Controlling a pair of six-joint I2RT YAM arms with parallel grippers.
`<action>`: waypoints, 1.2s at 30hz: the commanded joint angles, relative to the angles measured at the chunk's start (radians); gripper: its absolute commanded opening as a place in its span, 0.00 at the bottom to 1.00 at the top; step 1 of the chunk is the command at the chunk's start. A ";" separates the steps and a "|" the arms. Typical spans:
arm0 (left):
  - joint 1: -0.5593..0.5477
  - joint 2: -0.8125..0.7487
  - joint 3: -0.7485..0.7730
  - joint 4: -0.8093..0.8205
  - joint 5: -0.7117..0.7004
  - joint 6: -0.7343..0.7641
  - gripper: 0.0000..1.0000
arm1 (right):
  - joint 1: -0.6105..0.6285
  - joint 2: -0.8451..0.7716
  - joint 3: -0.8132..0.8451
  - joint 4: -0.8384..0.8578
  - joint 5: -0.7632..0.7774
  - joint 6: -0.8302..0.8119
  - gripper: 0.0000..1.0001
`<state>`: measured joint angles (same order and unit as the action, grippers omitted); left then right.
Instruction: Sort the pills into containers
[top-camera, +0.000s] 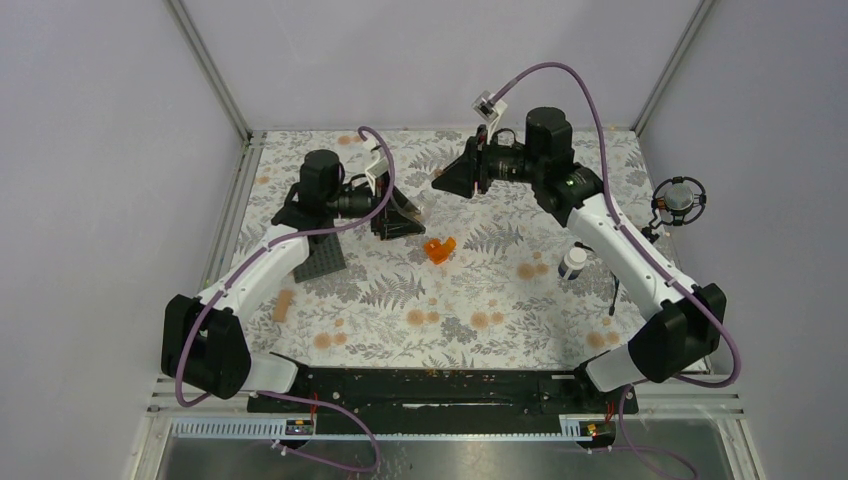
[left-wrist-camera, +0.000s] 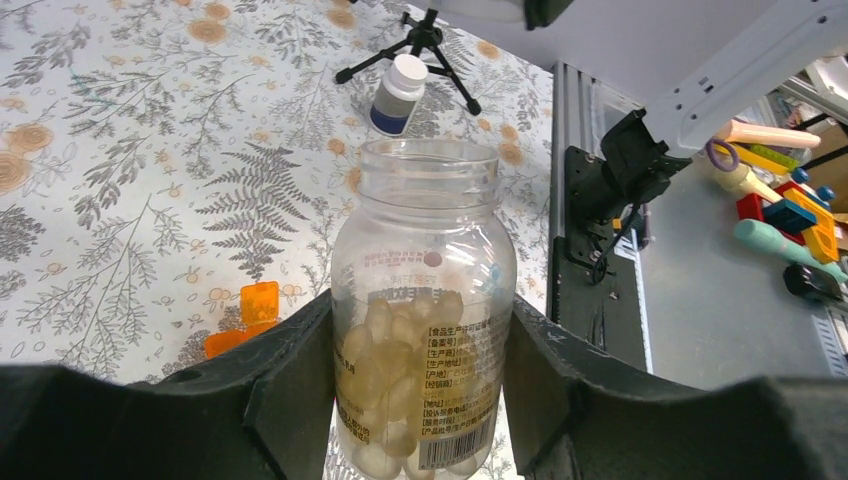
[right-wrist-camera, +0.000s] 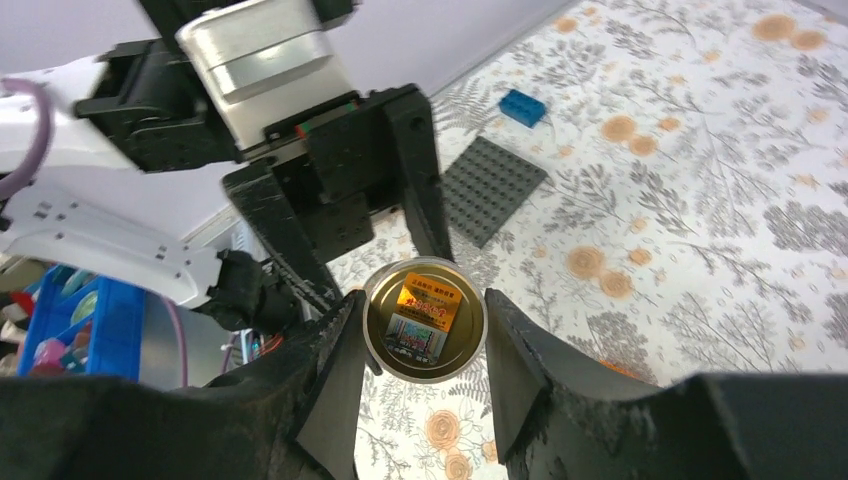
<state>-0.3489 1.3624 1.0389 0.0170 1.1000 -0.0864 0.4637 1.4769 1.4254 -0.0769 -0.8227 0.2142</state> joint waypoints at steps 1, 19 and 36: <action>-0.004 -0.035 0.007 -0.029 -0.099 0.088 0.00 | -0.016 -0.013 -0.021 -0.002 0.168 0.040 0.33; -0.170 0.132 0.027 -0.283 -0.679 0.383 0.00 | -0.042 0.172 -0.185 -0.369 0.897 -0.004 0.36; -0.228 0.366 0.165 -0.427 -0.717 0.401 0.00 | -0.042 0.355 -0.265 -0.337 0.986 0.049 0.52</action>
<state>-0.5713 1.7039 1.1252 -0.3862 0.3969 0.2966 0.4244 1.8160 1.1728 -0.4339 0.1169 0.2420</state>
